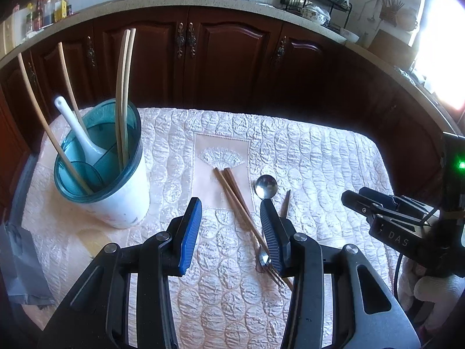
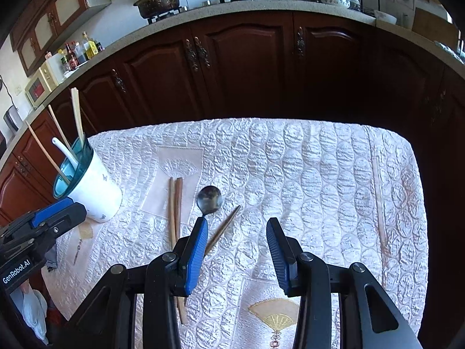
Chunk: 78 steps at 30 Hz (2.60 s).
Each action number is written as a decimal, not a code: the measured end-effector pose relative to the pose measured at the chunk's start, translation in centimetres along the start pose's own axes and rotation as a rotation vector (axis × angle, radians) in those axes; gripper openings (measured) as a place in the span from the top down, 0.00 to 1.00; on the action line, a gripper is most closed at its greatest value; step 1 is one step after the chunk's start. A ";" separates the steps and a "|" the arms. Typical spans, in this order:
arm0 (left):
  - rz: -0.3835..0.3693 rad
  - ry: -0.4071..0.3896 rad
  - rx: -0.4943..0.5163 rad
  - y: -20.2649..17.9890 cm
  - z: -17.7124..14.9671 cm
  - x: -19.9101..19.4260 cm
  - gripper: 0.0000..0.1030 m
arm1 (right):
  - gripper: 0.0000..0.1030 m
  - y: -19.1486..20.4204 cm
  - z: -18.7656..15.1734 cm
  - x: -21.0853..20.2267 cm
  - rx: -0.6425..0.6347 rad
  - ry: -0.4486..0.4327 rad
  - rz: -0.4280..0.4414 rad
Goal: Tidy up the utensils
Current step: 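Grasp a wooden chopstick with the left tool while the right tool grasps another chopstick, then lift both chopsticks and carry them over the teal-lined cup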
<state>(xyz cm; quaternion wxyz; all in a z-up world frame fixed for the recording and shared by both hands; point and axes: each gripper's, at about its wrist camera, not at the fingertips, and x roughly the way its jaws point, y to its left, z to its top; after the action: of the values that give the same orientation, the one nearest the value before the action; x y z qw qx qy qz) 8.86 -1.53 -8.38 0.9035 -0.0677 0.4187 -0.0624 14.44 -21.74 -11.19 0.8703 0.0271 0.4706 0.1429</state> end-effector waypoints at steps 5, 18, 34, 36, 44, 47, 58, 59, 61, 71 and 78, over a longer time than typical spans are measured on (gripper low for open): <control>0.004 0.016 -0.007 0.3 -0.2 0.7 0.60 | 0.61 -0.2 -0.4 1.0 0.000 0.017 0.000; -0.006 0.100 -0.056 1.7 -0.7 4.8 0.60 | 0.61 -2.0 -1.8 4.9 0.049 0.133 0.085; -0.031 0.221 -0.197 3.1 1.4 13.7 0.72 | 0.76 -1.8 -0.9 11.7 0.105 0.215 0.190; -0.024 0.222 -0.214 3.4 1.7 14.4 0.72 | 0.77 -1.8 -1.0 12.4 0.106 0.227 0.196; -0.036 0.231 -0.244 3.9 2.3 16.4 0.72 | 0.77 -2.6 -0.1 13.3 0.118 0.229 0.221; -0.019 0.230 -0.239 3.4 2.7 17.1 0.76 | 0.77 -2.3 0.2 13.9 0.113 0.222 0.221; -0.048 0.248 -0.216 3.2 2.5 16.5 0.93 | 0.89 -2.0 0.4 13.8 0.123 0.186 0.263; -0.057 0.244 -0.217 3.2 2.3 16.0 0.93 | 0.90 -2.0 0.4 13.2 0.122 0.177 0.271; -0.076 0.229 -0.215 3.3 2.2 14.6 0.94 | 0.91 -2.1 0.3 11.9 0.128 0.155 0.291; -0.142 0.107 -0.146 3.8 2.2 5.2 0.95 | 0.94 -1.4 0.7 4.6 0.059 0.049 0.329; -0.142 0.027 -0.118 4.3 1.9 0.0 0.95 | 0.94 0.3 0.7 0.6 0.007 -0.014 0.319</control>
<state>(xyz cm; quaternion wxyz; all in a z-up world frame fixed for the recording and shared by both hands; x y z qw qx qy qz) 10.58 2.81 -7.90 0.8855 -0.1494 0.4278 -0.1024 15.23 -21.20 -11.21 0.8396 0.1055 0.4548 0.2777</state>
